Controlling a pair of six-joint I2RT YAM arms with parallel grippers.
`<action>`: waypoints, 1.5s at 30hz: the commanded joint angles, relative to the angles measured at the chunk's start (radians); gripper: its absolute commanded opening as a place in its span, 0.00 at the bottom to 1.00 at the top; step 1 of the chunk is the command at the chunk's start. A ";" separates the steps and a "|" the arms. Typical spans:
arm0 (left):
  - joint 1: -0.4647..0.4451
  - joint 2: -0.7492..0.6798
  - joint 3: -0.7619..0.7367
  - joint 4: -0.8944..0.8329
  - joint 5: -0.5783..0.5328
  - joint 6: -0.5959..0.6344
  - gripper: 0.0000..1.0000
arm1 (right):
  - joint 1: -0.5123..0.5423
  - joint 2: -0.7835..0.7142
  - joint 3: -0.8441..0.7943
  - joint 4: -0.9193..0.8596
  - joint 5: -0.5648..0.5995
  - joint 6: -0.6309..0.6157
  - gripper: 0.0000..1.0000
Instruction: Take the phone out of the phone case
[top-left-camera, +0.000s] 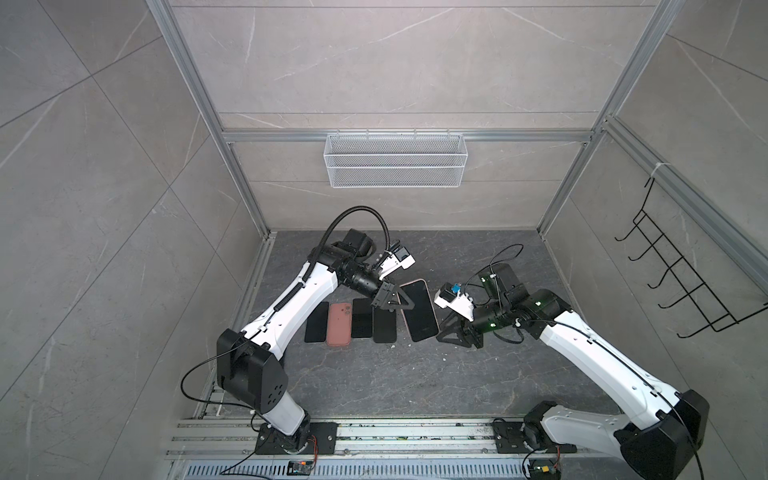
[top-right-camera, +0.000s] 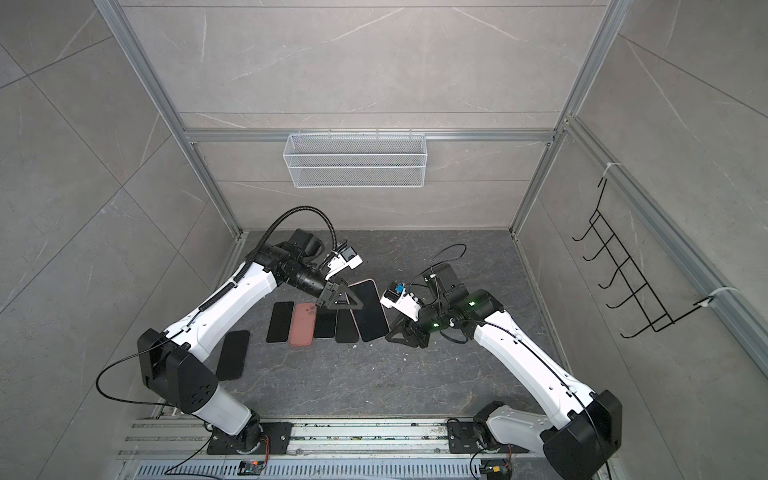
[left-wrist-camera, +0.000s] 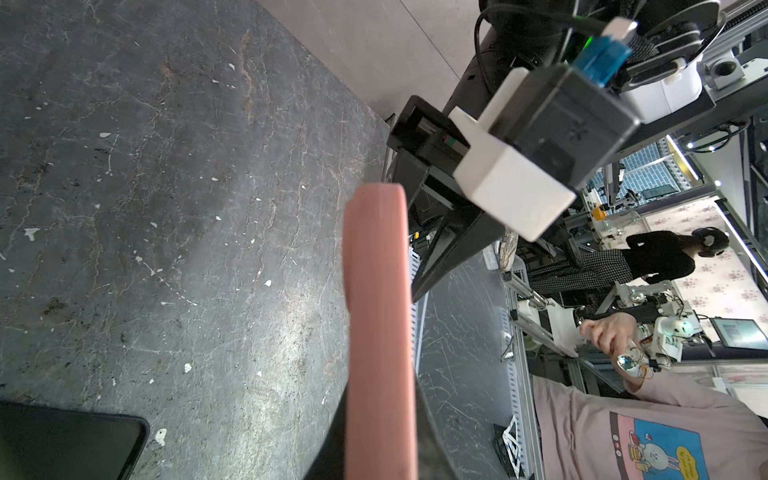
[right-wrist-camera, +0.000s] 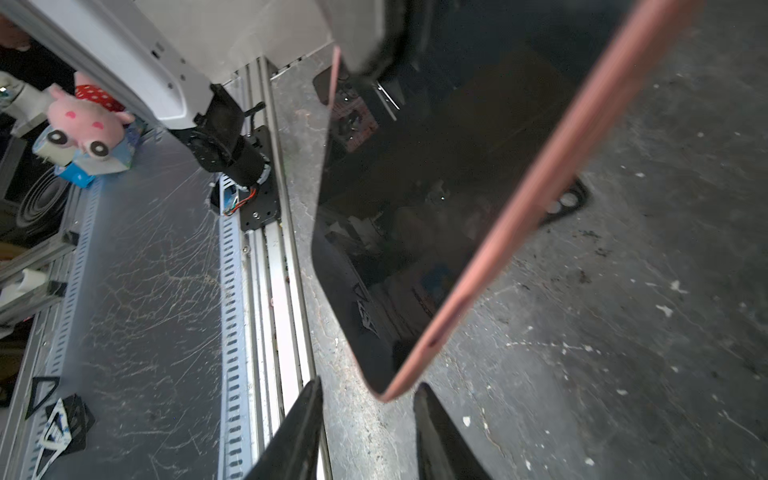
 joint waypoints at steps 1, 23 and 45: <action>-0.001 -0.066 0.000 0.007 0.052 0.037 0.00 | 0.007 -0.036 -0.016 0.012 -0.101 -0.072 0.38; -0.001 -0.075 -0.008 0.022 0.072 0.026 0.00 | 0.034 0.055 -0.008 0.030 -0.153 -0.087 0.26; 0.030 -0.053 -0.321 1.066 0.091 -0.846 0.00 | 0.156 -0.073 -0.072 0.274 -0.186 -0.121 0.00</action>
